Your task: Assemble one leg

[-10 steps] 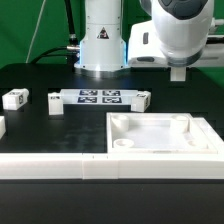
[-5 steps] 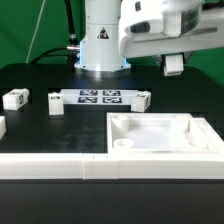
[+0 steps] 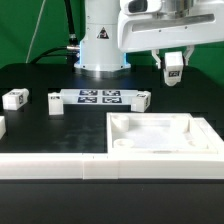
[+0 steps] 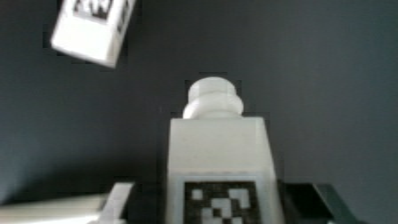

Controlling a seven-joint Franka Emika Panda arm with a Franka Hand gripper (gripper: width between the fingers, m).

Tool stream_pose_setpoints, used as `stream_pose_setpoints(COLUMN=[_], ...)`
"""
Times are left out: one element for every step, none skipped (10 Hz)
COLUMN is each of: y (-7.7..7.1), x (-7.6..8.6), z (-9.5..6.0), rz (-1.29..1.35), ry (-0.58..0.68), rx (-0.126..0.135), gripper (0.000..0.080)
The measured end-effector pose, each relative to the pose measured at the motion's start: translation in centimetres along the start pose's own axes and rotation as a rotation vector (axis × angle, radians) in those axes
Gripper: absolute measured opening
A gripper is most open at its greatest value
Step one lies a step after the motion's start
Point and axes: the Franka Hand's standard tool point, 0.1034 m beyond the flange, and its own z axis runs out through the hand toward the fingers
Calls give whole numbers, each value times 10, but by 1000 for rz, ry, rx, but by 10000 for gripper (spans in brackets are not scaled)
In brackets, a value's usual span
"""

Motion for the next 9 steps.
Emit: stream_pose_setpoints(y=[6, 11, 13, 10, 11, 11, 11, 12, 12], x=[13, 19, 27, 33, 31, 31, 31, 31, 39], z=[0, 0, -5, -10, -8, -7, -7, -7, -7], rz=[-77, -164, -211, -223, -222, -222, -222, -222, -291], ry=[119, 166, 166, 172, 169, 168, 168, 167, 199], rx=[-21, -48, -58, -61, -61, -61, -61, -62, -84], gripper=[288, 288, 288, 288, 288, 288, 288, 288, 288])
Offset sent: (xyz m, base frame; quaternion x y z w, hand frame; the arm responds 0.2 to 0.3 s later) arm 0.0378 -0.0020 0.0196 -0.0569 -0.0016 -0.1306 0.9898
